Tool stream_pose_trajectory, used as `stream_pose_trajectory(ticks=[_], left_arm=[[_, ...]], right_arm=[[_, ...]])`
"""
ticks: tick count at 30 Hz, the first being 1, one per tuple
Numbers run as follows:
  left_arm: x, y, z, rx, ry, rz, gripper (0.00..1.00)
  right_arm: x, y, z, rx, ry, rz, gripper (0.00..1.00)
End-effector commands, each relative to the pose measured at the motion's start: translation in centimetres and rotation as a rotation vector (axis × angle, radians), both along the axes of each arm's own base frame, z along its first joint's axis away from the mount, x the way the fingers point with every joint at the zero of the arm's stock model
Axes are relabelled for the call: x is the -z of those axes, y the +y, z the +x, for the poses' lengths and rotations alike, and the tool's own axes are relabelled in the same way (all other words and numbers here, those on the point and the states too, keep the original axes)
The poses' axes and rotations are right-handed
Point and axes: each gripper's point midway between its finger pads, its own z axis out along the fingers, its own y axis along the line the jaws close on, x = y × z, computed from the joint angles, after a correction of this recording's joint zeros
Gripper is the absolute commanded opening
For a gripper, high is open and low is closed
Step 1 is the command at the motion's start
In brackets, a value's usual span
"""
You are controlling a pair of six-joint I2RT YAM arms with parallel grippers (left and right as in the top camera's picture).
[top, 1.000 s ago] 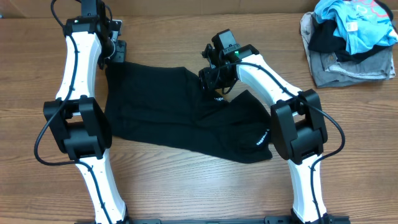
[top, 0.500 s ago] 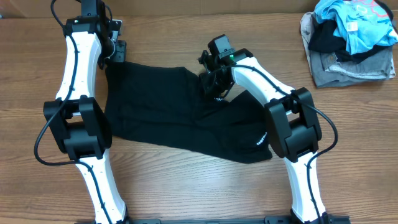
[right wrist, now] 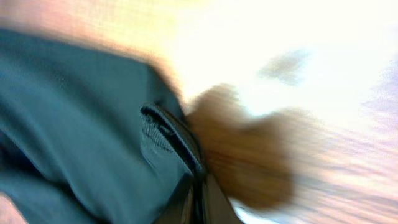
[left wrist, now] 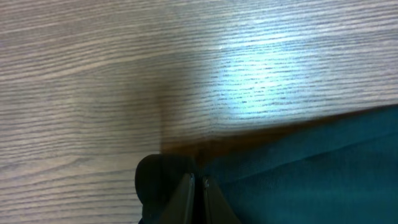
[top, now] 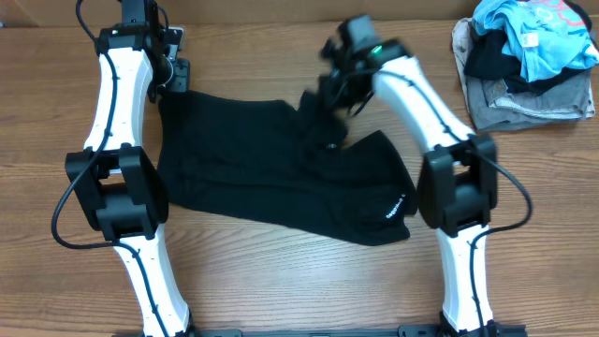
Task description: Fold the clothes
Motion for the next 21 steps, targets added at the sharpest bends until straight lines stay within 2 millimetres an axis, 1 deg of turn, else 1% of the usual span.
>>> stream_pose_trajectory(ticks=[1, 2, 4, 8, 12, 14, 16, 19, 21], left_arm=[[-1.1, 0.2, 0.9, -0.015, -0.042, 0.002, 0.04], [-1.2, 0.2, 1.0, -0.016, -0.049, 0.002, 0.04], [-1.3, 0.2, 1.4, -0.015, -0.064, 0.003, 0.04], [-1.5, 0.2, 1.8, -0.014, -0.086, 0.005, 0.04], [-1.7, 0.3, 2.2, -0.014, -0.101, 0.006, 0.04], [-1.8, 0.3, 2.3, -0.014, -0.108, 0.007, 0.04], [-1.8, 0.3, 2.4, -0.014, -0.109, 0.007, 0.04], [-1.8, 0.3, 2.3, -0.014, -0.108, 0.007, 0.04], [-1.8, 0.3, 2.3, -0.014, -0.108, 0.007, 0.04]], right_arm=[[-3.2, -3.6, 3.2, 0.034, -0.126, -0.042, 0.04], [-3.9, -4.5, 3.9, 0.043, -0.151, -0.04, 0.04], [-4.6, -5.8, 5.0, 0.046, -0.195, -0.045, 0.04], [-5.0, -8.4, 6.7, 0.043, -0.275, -0.109, 0.04], [-5.3, -9.9, 7.6, 0.036, -0.326, -0.184, 0.04], [-5.8, -10.3, 7.8, 0.036, -0.343, -0.209, 0.04], [-6.8, -10.4, 7.8, 0.039, -0.353, -0.209, 0.04], [-8.5, -10.2, 7.4, 0.036, -0.357, -0.205, 0.04], [-9.1, -10.0, 6.9, 0.029, -0.347, -0.202, 0.04]])
